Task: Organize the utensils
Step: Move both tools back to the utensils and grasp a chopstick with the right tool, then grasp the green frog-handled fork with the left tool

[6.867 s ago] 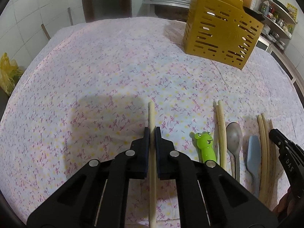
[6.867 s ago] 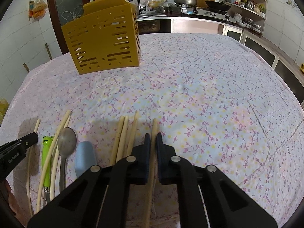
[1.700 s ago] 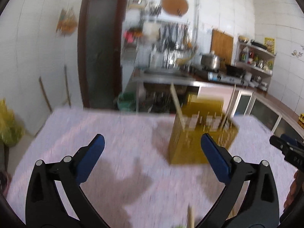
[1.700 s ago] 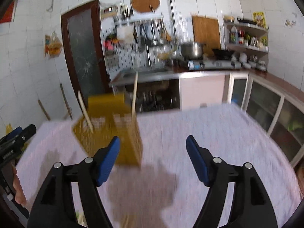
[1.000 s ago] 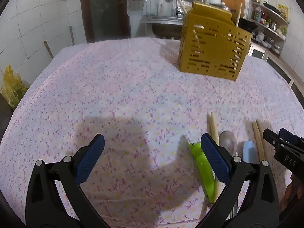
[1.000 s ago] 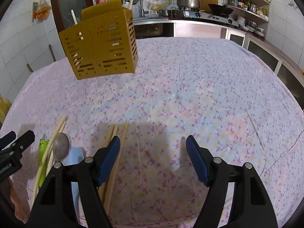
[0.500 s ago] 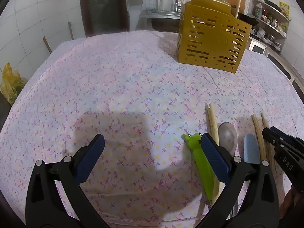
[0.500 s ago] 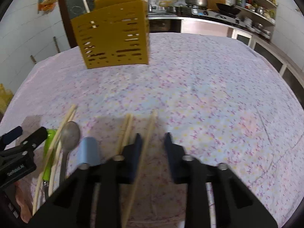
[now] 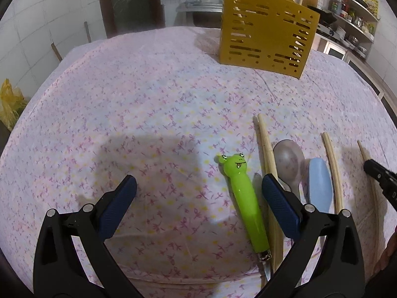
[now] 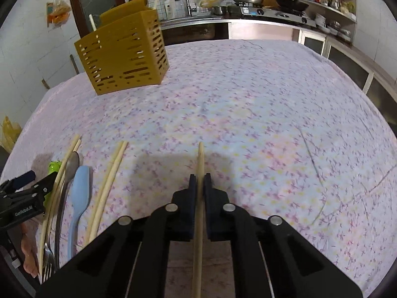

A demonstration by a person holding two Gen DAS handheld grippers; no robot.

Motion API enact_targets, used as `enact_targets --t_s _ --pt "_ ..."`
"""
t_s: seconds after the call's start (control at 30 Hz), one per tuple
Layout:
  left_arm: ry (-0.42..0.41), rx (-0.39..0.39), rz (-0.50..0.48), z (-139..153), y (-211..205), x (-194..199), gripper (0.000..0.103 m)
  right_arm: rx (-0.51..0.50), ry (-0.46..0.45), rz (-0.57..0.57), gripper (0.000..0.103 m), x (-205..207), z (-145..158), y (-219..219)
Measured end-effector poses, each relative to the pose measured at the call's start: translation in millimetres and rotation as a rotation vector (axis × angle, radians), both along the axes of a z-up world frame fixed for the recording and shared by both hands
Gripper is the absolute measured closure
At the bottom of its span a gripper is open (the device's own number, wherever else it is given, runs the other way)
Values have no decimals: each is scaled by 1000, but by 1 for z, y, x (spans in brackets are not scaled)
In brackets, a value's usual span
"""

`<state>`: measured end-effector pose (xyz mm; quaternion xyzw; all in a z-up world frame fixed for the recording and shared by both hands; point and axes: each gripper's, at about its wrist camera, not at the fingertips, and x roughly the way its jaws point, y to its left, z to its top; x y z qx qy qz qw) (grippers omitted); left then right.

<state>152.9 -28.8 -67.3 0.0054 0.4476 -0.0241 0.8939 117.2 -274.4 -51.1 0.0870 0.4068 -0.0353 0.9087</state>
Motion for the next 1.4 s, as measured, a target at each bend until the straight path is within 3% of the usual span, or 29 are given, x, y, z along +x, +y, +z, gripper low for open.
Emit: enact_targets --t_s 0.1,0.5,0.77,0.97,1.4 --pt "1 -6 1 0 -1 1 14 -17 0 4 96 1 0 4" --pt "46 -12 -45 8 -16 9 76 -14 22 10 96 3 1 -2" --pt "60 -7 -74 8 -20 19 80 9 54 14 96 17 2 -5" --pt "45 -38 -83 12 -15 18 82 38 21 -7 97 12 5 -6" --pt "-138 -61 -87 51 -5 -6 85 52 -253 -32 97 -27 47 -2"
